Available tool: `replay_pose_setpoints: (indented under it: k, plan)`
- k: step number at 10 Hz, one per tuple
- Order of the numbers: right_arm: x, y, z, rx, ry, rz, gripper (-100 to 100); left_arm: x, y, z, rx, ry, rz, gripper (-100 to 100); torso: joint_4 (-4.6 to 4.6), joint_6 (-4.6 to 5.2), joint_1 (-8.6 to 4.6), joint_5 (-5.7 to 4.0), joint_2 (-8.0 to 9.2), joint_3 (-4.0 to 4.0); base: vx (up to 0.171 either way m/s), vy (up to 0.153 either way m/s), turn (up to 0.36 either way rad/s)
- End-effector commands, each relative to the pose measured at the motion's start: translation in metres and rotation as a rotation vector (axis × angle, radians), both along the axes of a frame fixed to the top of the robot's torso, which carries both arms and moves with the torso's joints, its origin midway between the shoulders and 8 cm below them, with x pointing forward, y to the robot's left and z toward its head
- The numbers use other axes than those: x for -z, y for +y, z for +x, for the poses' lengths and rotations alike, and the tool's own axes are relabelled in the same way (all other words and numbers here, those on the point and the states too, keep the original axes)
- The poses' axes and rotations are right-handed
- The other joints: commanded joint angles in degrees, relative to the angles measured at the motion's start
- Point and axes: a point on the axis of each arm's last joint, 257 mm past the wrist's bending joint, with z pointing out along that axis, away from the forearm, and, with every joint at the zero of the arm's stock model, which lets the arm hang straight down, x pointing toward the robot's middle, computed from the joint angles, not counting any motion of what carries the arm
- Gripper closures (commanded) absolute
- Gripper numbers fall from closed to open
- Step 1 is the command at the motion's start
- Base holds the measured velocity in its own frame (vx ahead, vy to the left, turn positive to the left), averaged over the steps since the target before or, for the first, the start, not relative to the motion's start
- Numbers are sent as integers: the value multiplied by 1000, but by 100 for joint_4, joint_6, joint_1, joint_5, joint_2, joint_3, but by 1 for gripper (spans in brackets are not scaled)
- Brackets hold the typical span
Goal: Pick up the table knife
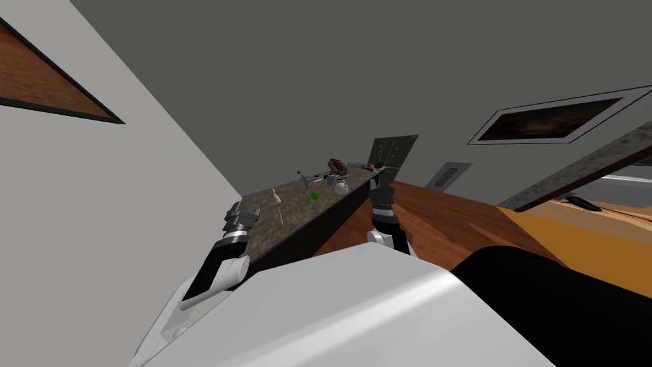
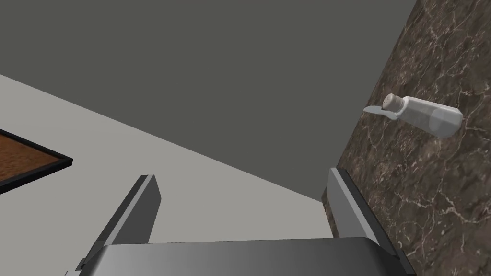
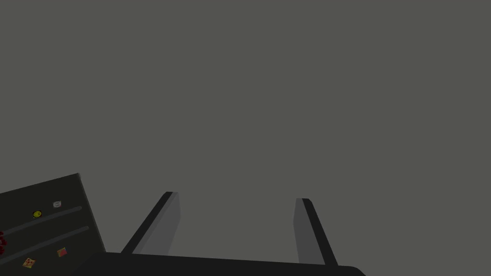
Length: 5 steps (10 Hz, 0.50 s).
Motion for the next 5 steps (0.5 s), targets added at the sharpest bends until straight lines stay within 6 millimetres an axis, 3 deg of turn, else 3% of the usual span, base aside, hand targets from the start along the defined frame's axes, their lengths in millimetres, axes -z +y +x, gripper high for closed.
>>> replay_pose_setpoints:
  k: [1, 2, 5]
  plan:
    - [0, 0, 0, 0, 0, 0, 0, 14, 17, 3, -23, 38, -64, -100, 0, 0, 0, 0, 0, 0, 12, -38, -124]
    - [0, 0, 0, 0, 0, 0, 0, 15, 17, 3, -21, 37, -81, -100, -1, 2, -1, 0, -3, -2, 11, -31, -58]
    - [0, 0, 0, 0, 0, 0, 0, 40, 45, 5, -66, 94, -199, -100, -1, -1, -1, 0, -3, -2, 12, -41, -86]
